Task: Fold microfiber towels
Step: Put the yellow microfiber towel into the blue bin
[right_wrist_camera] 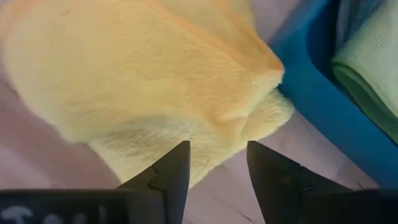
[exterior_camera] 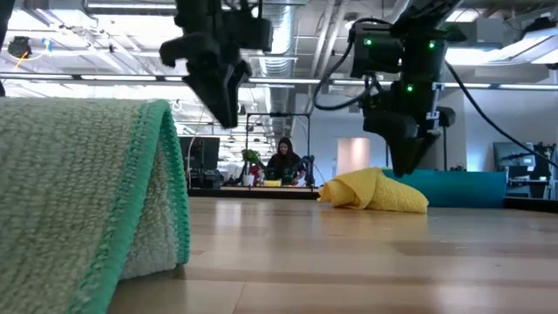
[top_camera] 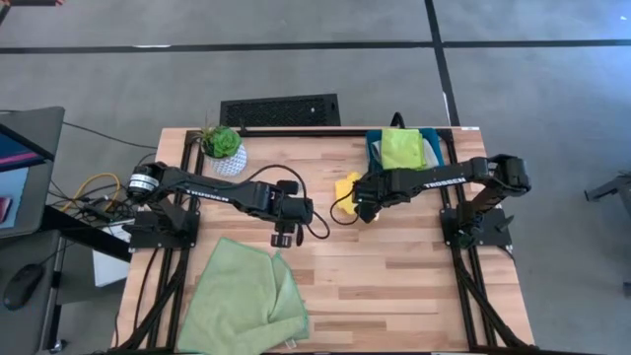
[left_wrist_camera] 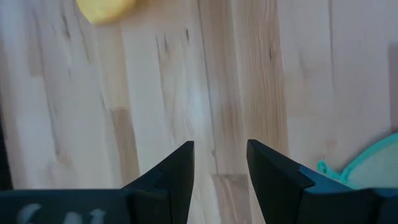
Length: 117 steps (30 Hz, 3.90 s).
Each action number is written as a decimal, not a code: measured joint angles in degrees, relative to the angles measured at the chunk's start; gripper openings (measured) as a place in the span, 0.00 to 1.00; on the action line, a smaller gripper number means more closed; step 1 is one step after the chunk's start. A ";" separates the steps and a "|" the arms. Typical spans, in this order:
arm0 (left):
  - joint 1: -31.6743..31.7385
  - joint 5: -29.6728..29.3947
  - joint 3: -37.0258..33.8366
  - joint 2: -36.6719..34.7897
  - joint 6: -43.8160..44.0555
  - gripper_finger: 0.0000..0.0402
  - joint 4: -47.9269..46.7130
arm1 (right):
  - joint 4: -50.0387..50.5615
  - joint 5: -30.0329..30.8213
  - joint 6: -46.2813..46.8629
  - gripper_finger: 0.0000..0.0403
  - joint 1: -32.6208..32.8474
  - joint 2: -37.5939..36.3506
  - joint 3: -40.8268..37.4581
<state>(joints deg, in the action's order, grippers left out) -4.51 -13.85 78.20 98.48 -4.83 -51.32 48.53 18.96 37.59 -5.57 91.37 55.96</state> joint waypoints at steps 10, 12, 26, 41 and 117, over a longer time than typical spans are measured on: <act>-0.02 -0.40 -5.15 0.02 1.52 0.35 5.01 | -1.82 -0.46 0.41 0.42 -4.65 -0.11 0.00; -0.02 -0.39 -5.84 0.02 1.33 0.35 8.49 | -1.78 -0.48 0.52 0.42 -4.97 -0.11 0.00; -0.03 -3.13 -6.46 0.02 -1.56 0.35 18.00 | -5.51 -0.73 1.54 0.42 -2.37 -0.11 -5.27; 0.00 -3.10 -6.46 0.02 -1.54 0.35 17.85 | -13.18 -4.54 1.35 0.42 -5.18 -0.26 -12.50; 0.02 -3.04 -6.44 0.00 -1.56 0.35 15.90 | -13.31 -16.48 -25.05 0.01 4.79 -2.93 -6.56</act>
<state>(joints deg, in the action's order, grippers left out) -4.50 -16.88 71.77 98.48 -6.39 -35.42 35.22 2.49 12.54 -0.78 88.45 49.41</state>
